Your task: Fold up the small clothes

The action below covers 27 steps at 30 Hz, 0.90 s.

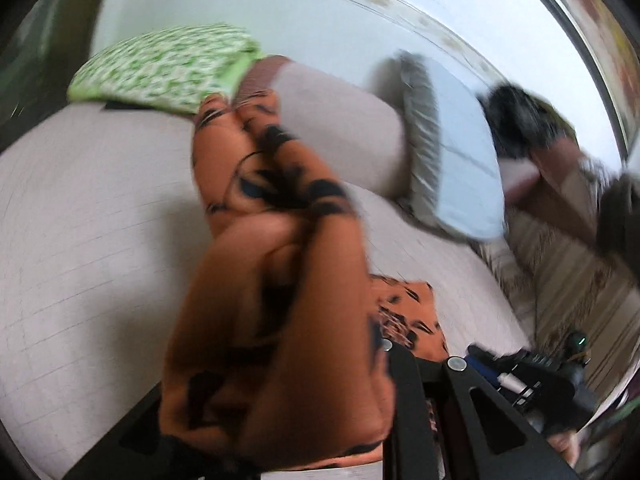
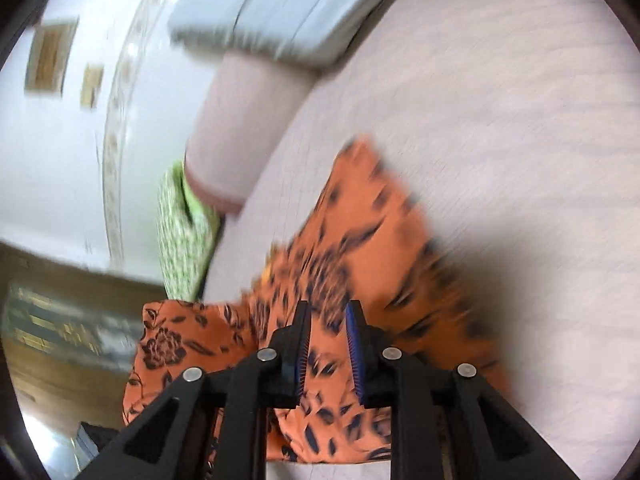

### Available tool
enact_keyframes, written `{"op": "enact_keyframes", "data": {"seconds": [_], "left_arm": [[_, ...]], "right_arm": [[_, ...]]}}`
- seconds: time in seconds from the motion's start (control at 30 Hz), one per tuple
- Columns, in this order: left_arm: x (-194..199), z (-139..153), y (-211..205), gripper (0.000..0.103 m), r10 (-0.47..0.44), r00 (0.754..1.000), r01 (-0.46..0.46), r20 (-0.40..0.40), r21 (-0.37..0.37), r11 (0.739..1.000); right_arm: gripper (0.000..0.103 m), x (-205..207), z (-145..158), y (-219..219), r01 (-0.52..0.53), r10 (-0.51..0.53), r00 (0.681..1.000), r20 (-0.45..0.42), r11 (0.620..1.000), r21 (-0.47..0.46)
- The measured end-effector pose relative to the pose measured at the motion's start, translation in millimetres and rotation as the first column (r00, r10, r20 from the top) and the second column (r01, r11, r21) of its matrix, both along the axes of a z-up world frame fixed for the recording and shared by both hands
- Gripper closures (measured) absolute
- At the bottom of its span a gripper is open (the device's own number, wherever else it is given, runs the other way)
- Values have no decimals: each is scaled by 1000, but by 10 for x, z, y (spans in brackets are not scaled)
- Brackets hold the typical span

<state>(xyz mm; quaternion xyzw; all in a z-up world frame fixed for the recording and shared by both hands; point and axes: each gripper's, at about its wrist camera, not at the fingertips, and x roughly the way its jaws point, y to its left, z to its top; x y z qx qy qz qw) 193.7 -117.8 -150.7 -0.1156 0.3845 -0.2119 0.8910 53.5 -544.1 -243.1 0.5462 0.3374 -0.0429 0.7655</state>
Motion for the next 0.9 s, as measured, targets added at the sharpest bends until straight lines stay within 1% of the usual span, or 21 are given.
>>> {"op": "enact_keyframes", "data": {"seconds": [0.07,0.17,0.23,0.27,0.3,0.33,0.37,0.4,0.43,0.47,0.5,0.53,0.57,0.6,0.63,0.67,0.7,0.73,0.8,0.87,0.9], "left_arm": [[-82,-39,-309,87,-49,999,49,-2,31,998],[-251,-188,-927,87,-157,987,159,-24,92,983],[-338,-416,-1342,83,-227,972,235,-64,159,959],[-379,-574,-1544,82,-258,961,273,-98,209,939],[-394,-708,-1664,80,-263,955,292,-140,259,921],[-413,-784,-1708,80,-258,952,296,-164,289,910],[-438,-805,-1699,79,-260,952,299,-162,294,908],[-480,-745,-1644,73,-286,949,313,-134,277,908],[-492,-681,-1585,64,-310,943,332,-125,256,908],[-492,-597,-1502,59,-340,932,361,-129,215,908],[-492,-502,-1395,50,-374,918,392,-134,154,907],[-507,-425,-1312,45,-396,909,410,-128,112,905],[-534,-319,-1203,43,-418,902,427,-108,80,901],[-561,-240,-1122,38,-426,901,432,-85,80,898],[-584,-180,-1059,35,-425,903,429,-60,88,899],[-596,-114,-946,34,-406,914,406,-24,107,908],[-563,-82,-889,34,-380,925,378,-5,129,917],[-528,-73,-815,34,-353,936,348,4,150,925],[-379,-120,-635,34,-257,967,250,2,218,943],[-270,-217,-474,34,-182,983,180,-17,292,939],[-246,-316,-399,34,-150,988,155,-41,335,930]], "right_arm": [[82,-152,17,-192,47,-47,999,12,999,2],[82,-312,34,-445,98,-99,995,24,995,11],[82,-359,51,-567,118,-118,992,36,993,22],[82,-362,53,-596,120,-121,992,42,992,25],[82,-376,57,-647,119,-121,992,48,992,31],[82,-359,60,-661,119,-121,991,50,992,38],[82,-366,61,-688,120,-123,991,53,992,49],[81,-371,58,-712,120,-124,991,60,991,61],[80,-372,57,-740,116,-121,990,66,991,73],[79,-346,69,-748,104,-109,992,69,992,76],[79,-314,88,-740,91,-96,993,72,993,72],[79,-271,95,-709,83,-88,993,79,994,70],[79,-249,105,-685,76,-82,993,88,995,72],[79,-271,125,-670,68,-75,992,101,995,75],[79,-259,163,-632,59,-67,990,122,996,72],[79,-227,209,-574,47,-55,987,149,997,58],[79,-211,259,-526,34,-41,984,171,999,41],[79,-174,325,-440,2,-6,978,207,1000,23],[79,-89,384,-254,-92,80,959,272,995,32],[79,-4,416,-57,-179,158,936,313,983,42],[79,53,412,56,-228,203,925,321,973,43]]}}
